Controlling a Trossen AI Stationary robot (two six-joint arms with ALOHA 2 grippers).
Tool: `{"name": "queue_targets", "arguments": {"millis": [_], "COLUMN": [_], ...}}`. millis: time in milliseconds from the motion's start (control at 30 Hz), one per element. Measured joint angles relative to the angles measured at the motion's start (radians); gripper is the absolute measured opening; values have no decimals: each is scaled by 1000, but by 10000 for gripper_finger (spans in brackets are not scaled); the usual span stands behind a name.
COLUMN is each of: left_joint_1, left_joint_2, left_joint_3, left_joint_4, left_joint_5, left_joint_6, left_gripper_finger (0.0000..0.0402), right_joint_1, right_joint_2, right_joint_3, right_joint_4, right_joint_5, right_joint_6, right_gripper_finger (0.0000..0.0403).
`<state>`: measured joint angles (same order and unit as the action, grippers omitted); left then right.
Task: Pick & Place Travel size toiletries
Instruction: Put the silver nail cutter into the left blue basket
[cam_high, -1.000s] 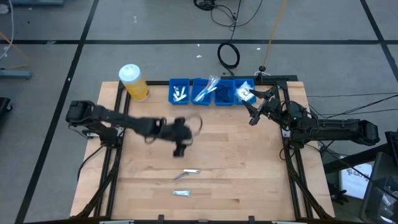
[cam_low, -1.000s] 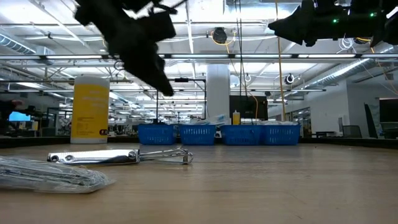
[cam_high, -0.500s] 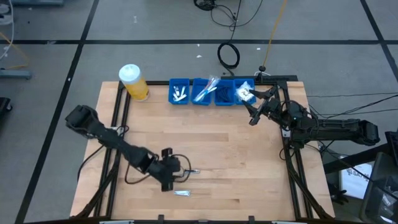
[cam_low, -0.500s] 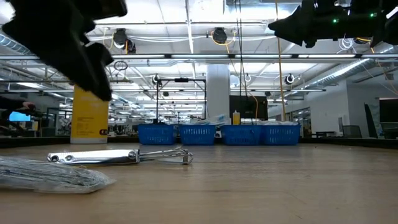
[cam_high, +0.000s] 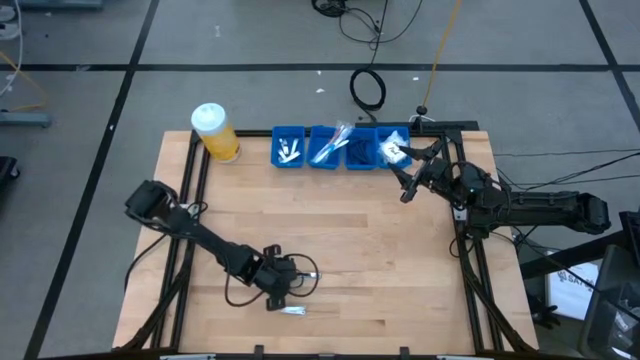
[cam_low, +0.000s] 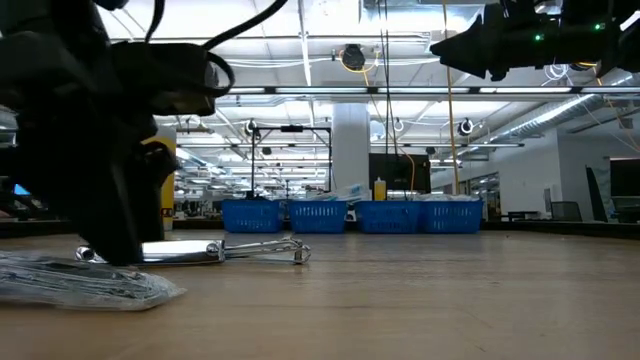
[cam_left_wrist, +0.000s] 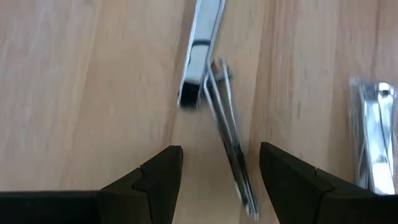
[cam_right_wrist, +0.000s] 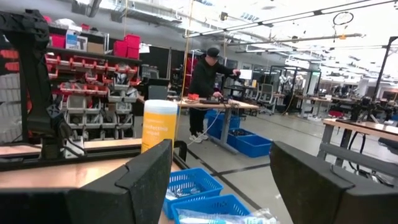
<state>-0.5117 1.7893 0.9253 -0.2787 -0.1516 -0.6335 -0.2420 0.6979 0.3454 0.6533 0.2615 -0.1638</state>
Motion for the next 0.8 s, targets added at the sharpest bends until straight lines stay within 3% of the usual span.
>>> {"name": "queue_targets", "arguments": {"millis": [267,400,700,800], "left_joint_1": [28,37,45,51], "left_joint_2": [16,17,19,19], "left_joint_3": [1,0,-2,-3], "left_joint_4": [-8,-23,-42,-43], "left_joint_5": [20,52,54,68], "left_joint_6": [-50,-57,-57,-46], "left_gripper_finger": [204,159,17,15], "right_joint_1": [0,0,0,0], "right_joint_2": [0,0,0,0], "right_joint_3": [0,0,0,0], "right_joint_4": [0,0,-2,-4], "right_joint_5": [0,0,0,0], "right_joint_6": [0,0,11,14], "right_gripper_finger": [256,256,256,256]}}
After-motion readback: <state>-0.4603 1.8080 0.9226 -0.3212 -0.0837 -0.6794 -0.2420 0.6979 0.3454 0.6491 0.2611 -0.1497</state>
